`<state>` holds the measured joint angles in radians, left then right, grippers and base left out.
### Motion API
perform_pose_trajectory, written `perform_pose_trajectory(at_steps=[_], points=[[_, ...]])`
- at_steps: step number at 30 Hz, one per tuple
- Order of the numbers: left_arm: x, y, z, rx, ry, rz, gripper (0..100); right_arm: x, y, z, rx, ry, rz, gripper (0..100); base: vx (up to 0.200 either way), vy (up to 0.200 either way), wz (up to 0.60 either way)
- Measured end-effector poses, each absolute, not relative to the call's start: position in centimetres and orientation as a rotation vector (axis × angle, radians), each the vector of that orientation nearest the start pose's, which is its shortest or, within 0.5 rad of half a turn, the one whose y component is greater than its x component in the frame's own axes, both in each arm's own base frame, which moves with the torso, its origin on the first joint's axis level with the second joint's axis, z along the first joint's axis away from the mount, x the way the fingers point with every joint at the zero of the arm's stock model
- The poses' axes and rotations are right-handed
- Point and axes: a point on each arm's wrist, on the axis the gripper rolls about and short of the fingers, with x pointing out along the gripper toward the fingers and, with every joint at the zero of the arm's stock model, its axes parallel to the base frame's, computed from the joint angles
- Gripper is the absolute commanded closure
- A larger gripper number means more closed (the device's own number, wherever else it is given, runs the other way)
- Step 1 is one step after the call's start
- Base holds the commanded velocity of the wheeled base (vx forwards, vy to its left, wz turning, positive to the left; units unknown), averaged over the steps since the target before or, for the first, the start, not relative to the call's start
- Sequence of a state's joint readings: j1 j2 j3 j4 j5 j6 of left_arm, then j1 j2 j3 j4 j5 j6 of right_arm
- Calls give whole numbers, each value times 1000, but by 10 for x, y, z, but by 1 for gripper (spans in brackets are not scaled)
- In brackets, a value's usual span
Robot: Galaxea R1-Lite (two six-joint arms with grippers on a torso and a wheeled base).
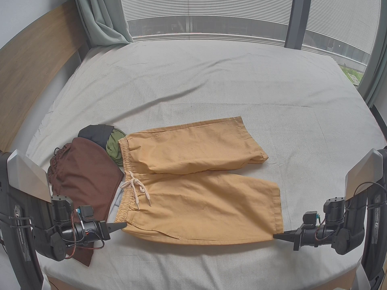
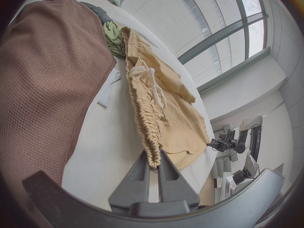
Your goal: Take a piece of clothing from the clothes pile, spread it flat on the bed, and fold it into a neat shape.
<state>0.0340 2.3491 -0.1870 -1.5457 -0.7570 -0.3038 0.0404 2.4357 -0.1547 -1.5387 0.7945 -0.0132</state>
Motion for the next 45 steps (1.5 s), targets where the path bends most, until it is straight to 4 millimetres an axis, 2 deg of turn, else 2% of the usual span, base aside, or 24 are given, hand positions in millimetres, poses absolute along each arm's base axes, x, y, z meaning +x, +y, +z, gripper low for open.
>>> perform_pose_trajectory(at_steps=[11,12,13,14,22,27,35,41,45], points=[[250,-7,-34,-488,702,-618,100,235,24,-54,269,729,795,100,0,0,0],[250,-7,-34,-485,702,-619,100,235,24,-54,269,730,795,0,0,0,0],[250,-7,-35,-483,703,-619,100,235,24,-54,269,730,795,0,0,0,0],[250,-7,-35,-480,703,-618,0,234,24,-54,270,732,793,0,0,0,0],[251,-8,-37,-470,702,-621,0,248,25,-53,261,683,797,0,0,0,0],[252,-7,-37,-464,696,-621,0,275,27,-49,308,618,768,0,0,0,0],[254,-8,-36,-451,685,-629,0,330,36,-32,478,508,702,0,0,0,0],[255,-9,-36,-445,679,-634,0,354,47,-20,546,450,728,0,0,0,0],[256,-10,-36,-442,678,-639,0,362,54,-14,558,427,749,0,0,0,0]])
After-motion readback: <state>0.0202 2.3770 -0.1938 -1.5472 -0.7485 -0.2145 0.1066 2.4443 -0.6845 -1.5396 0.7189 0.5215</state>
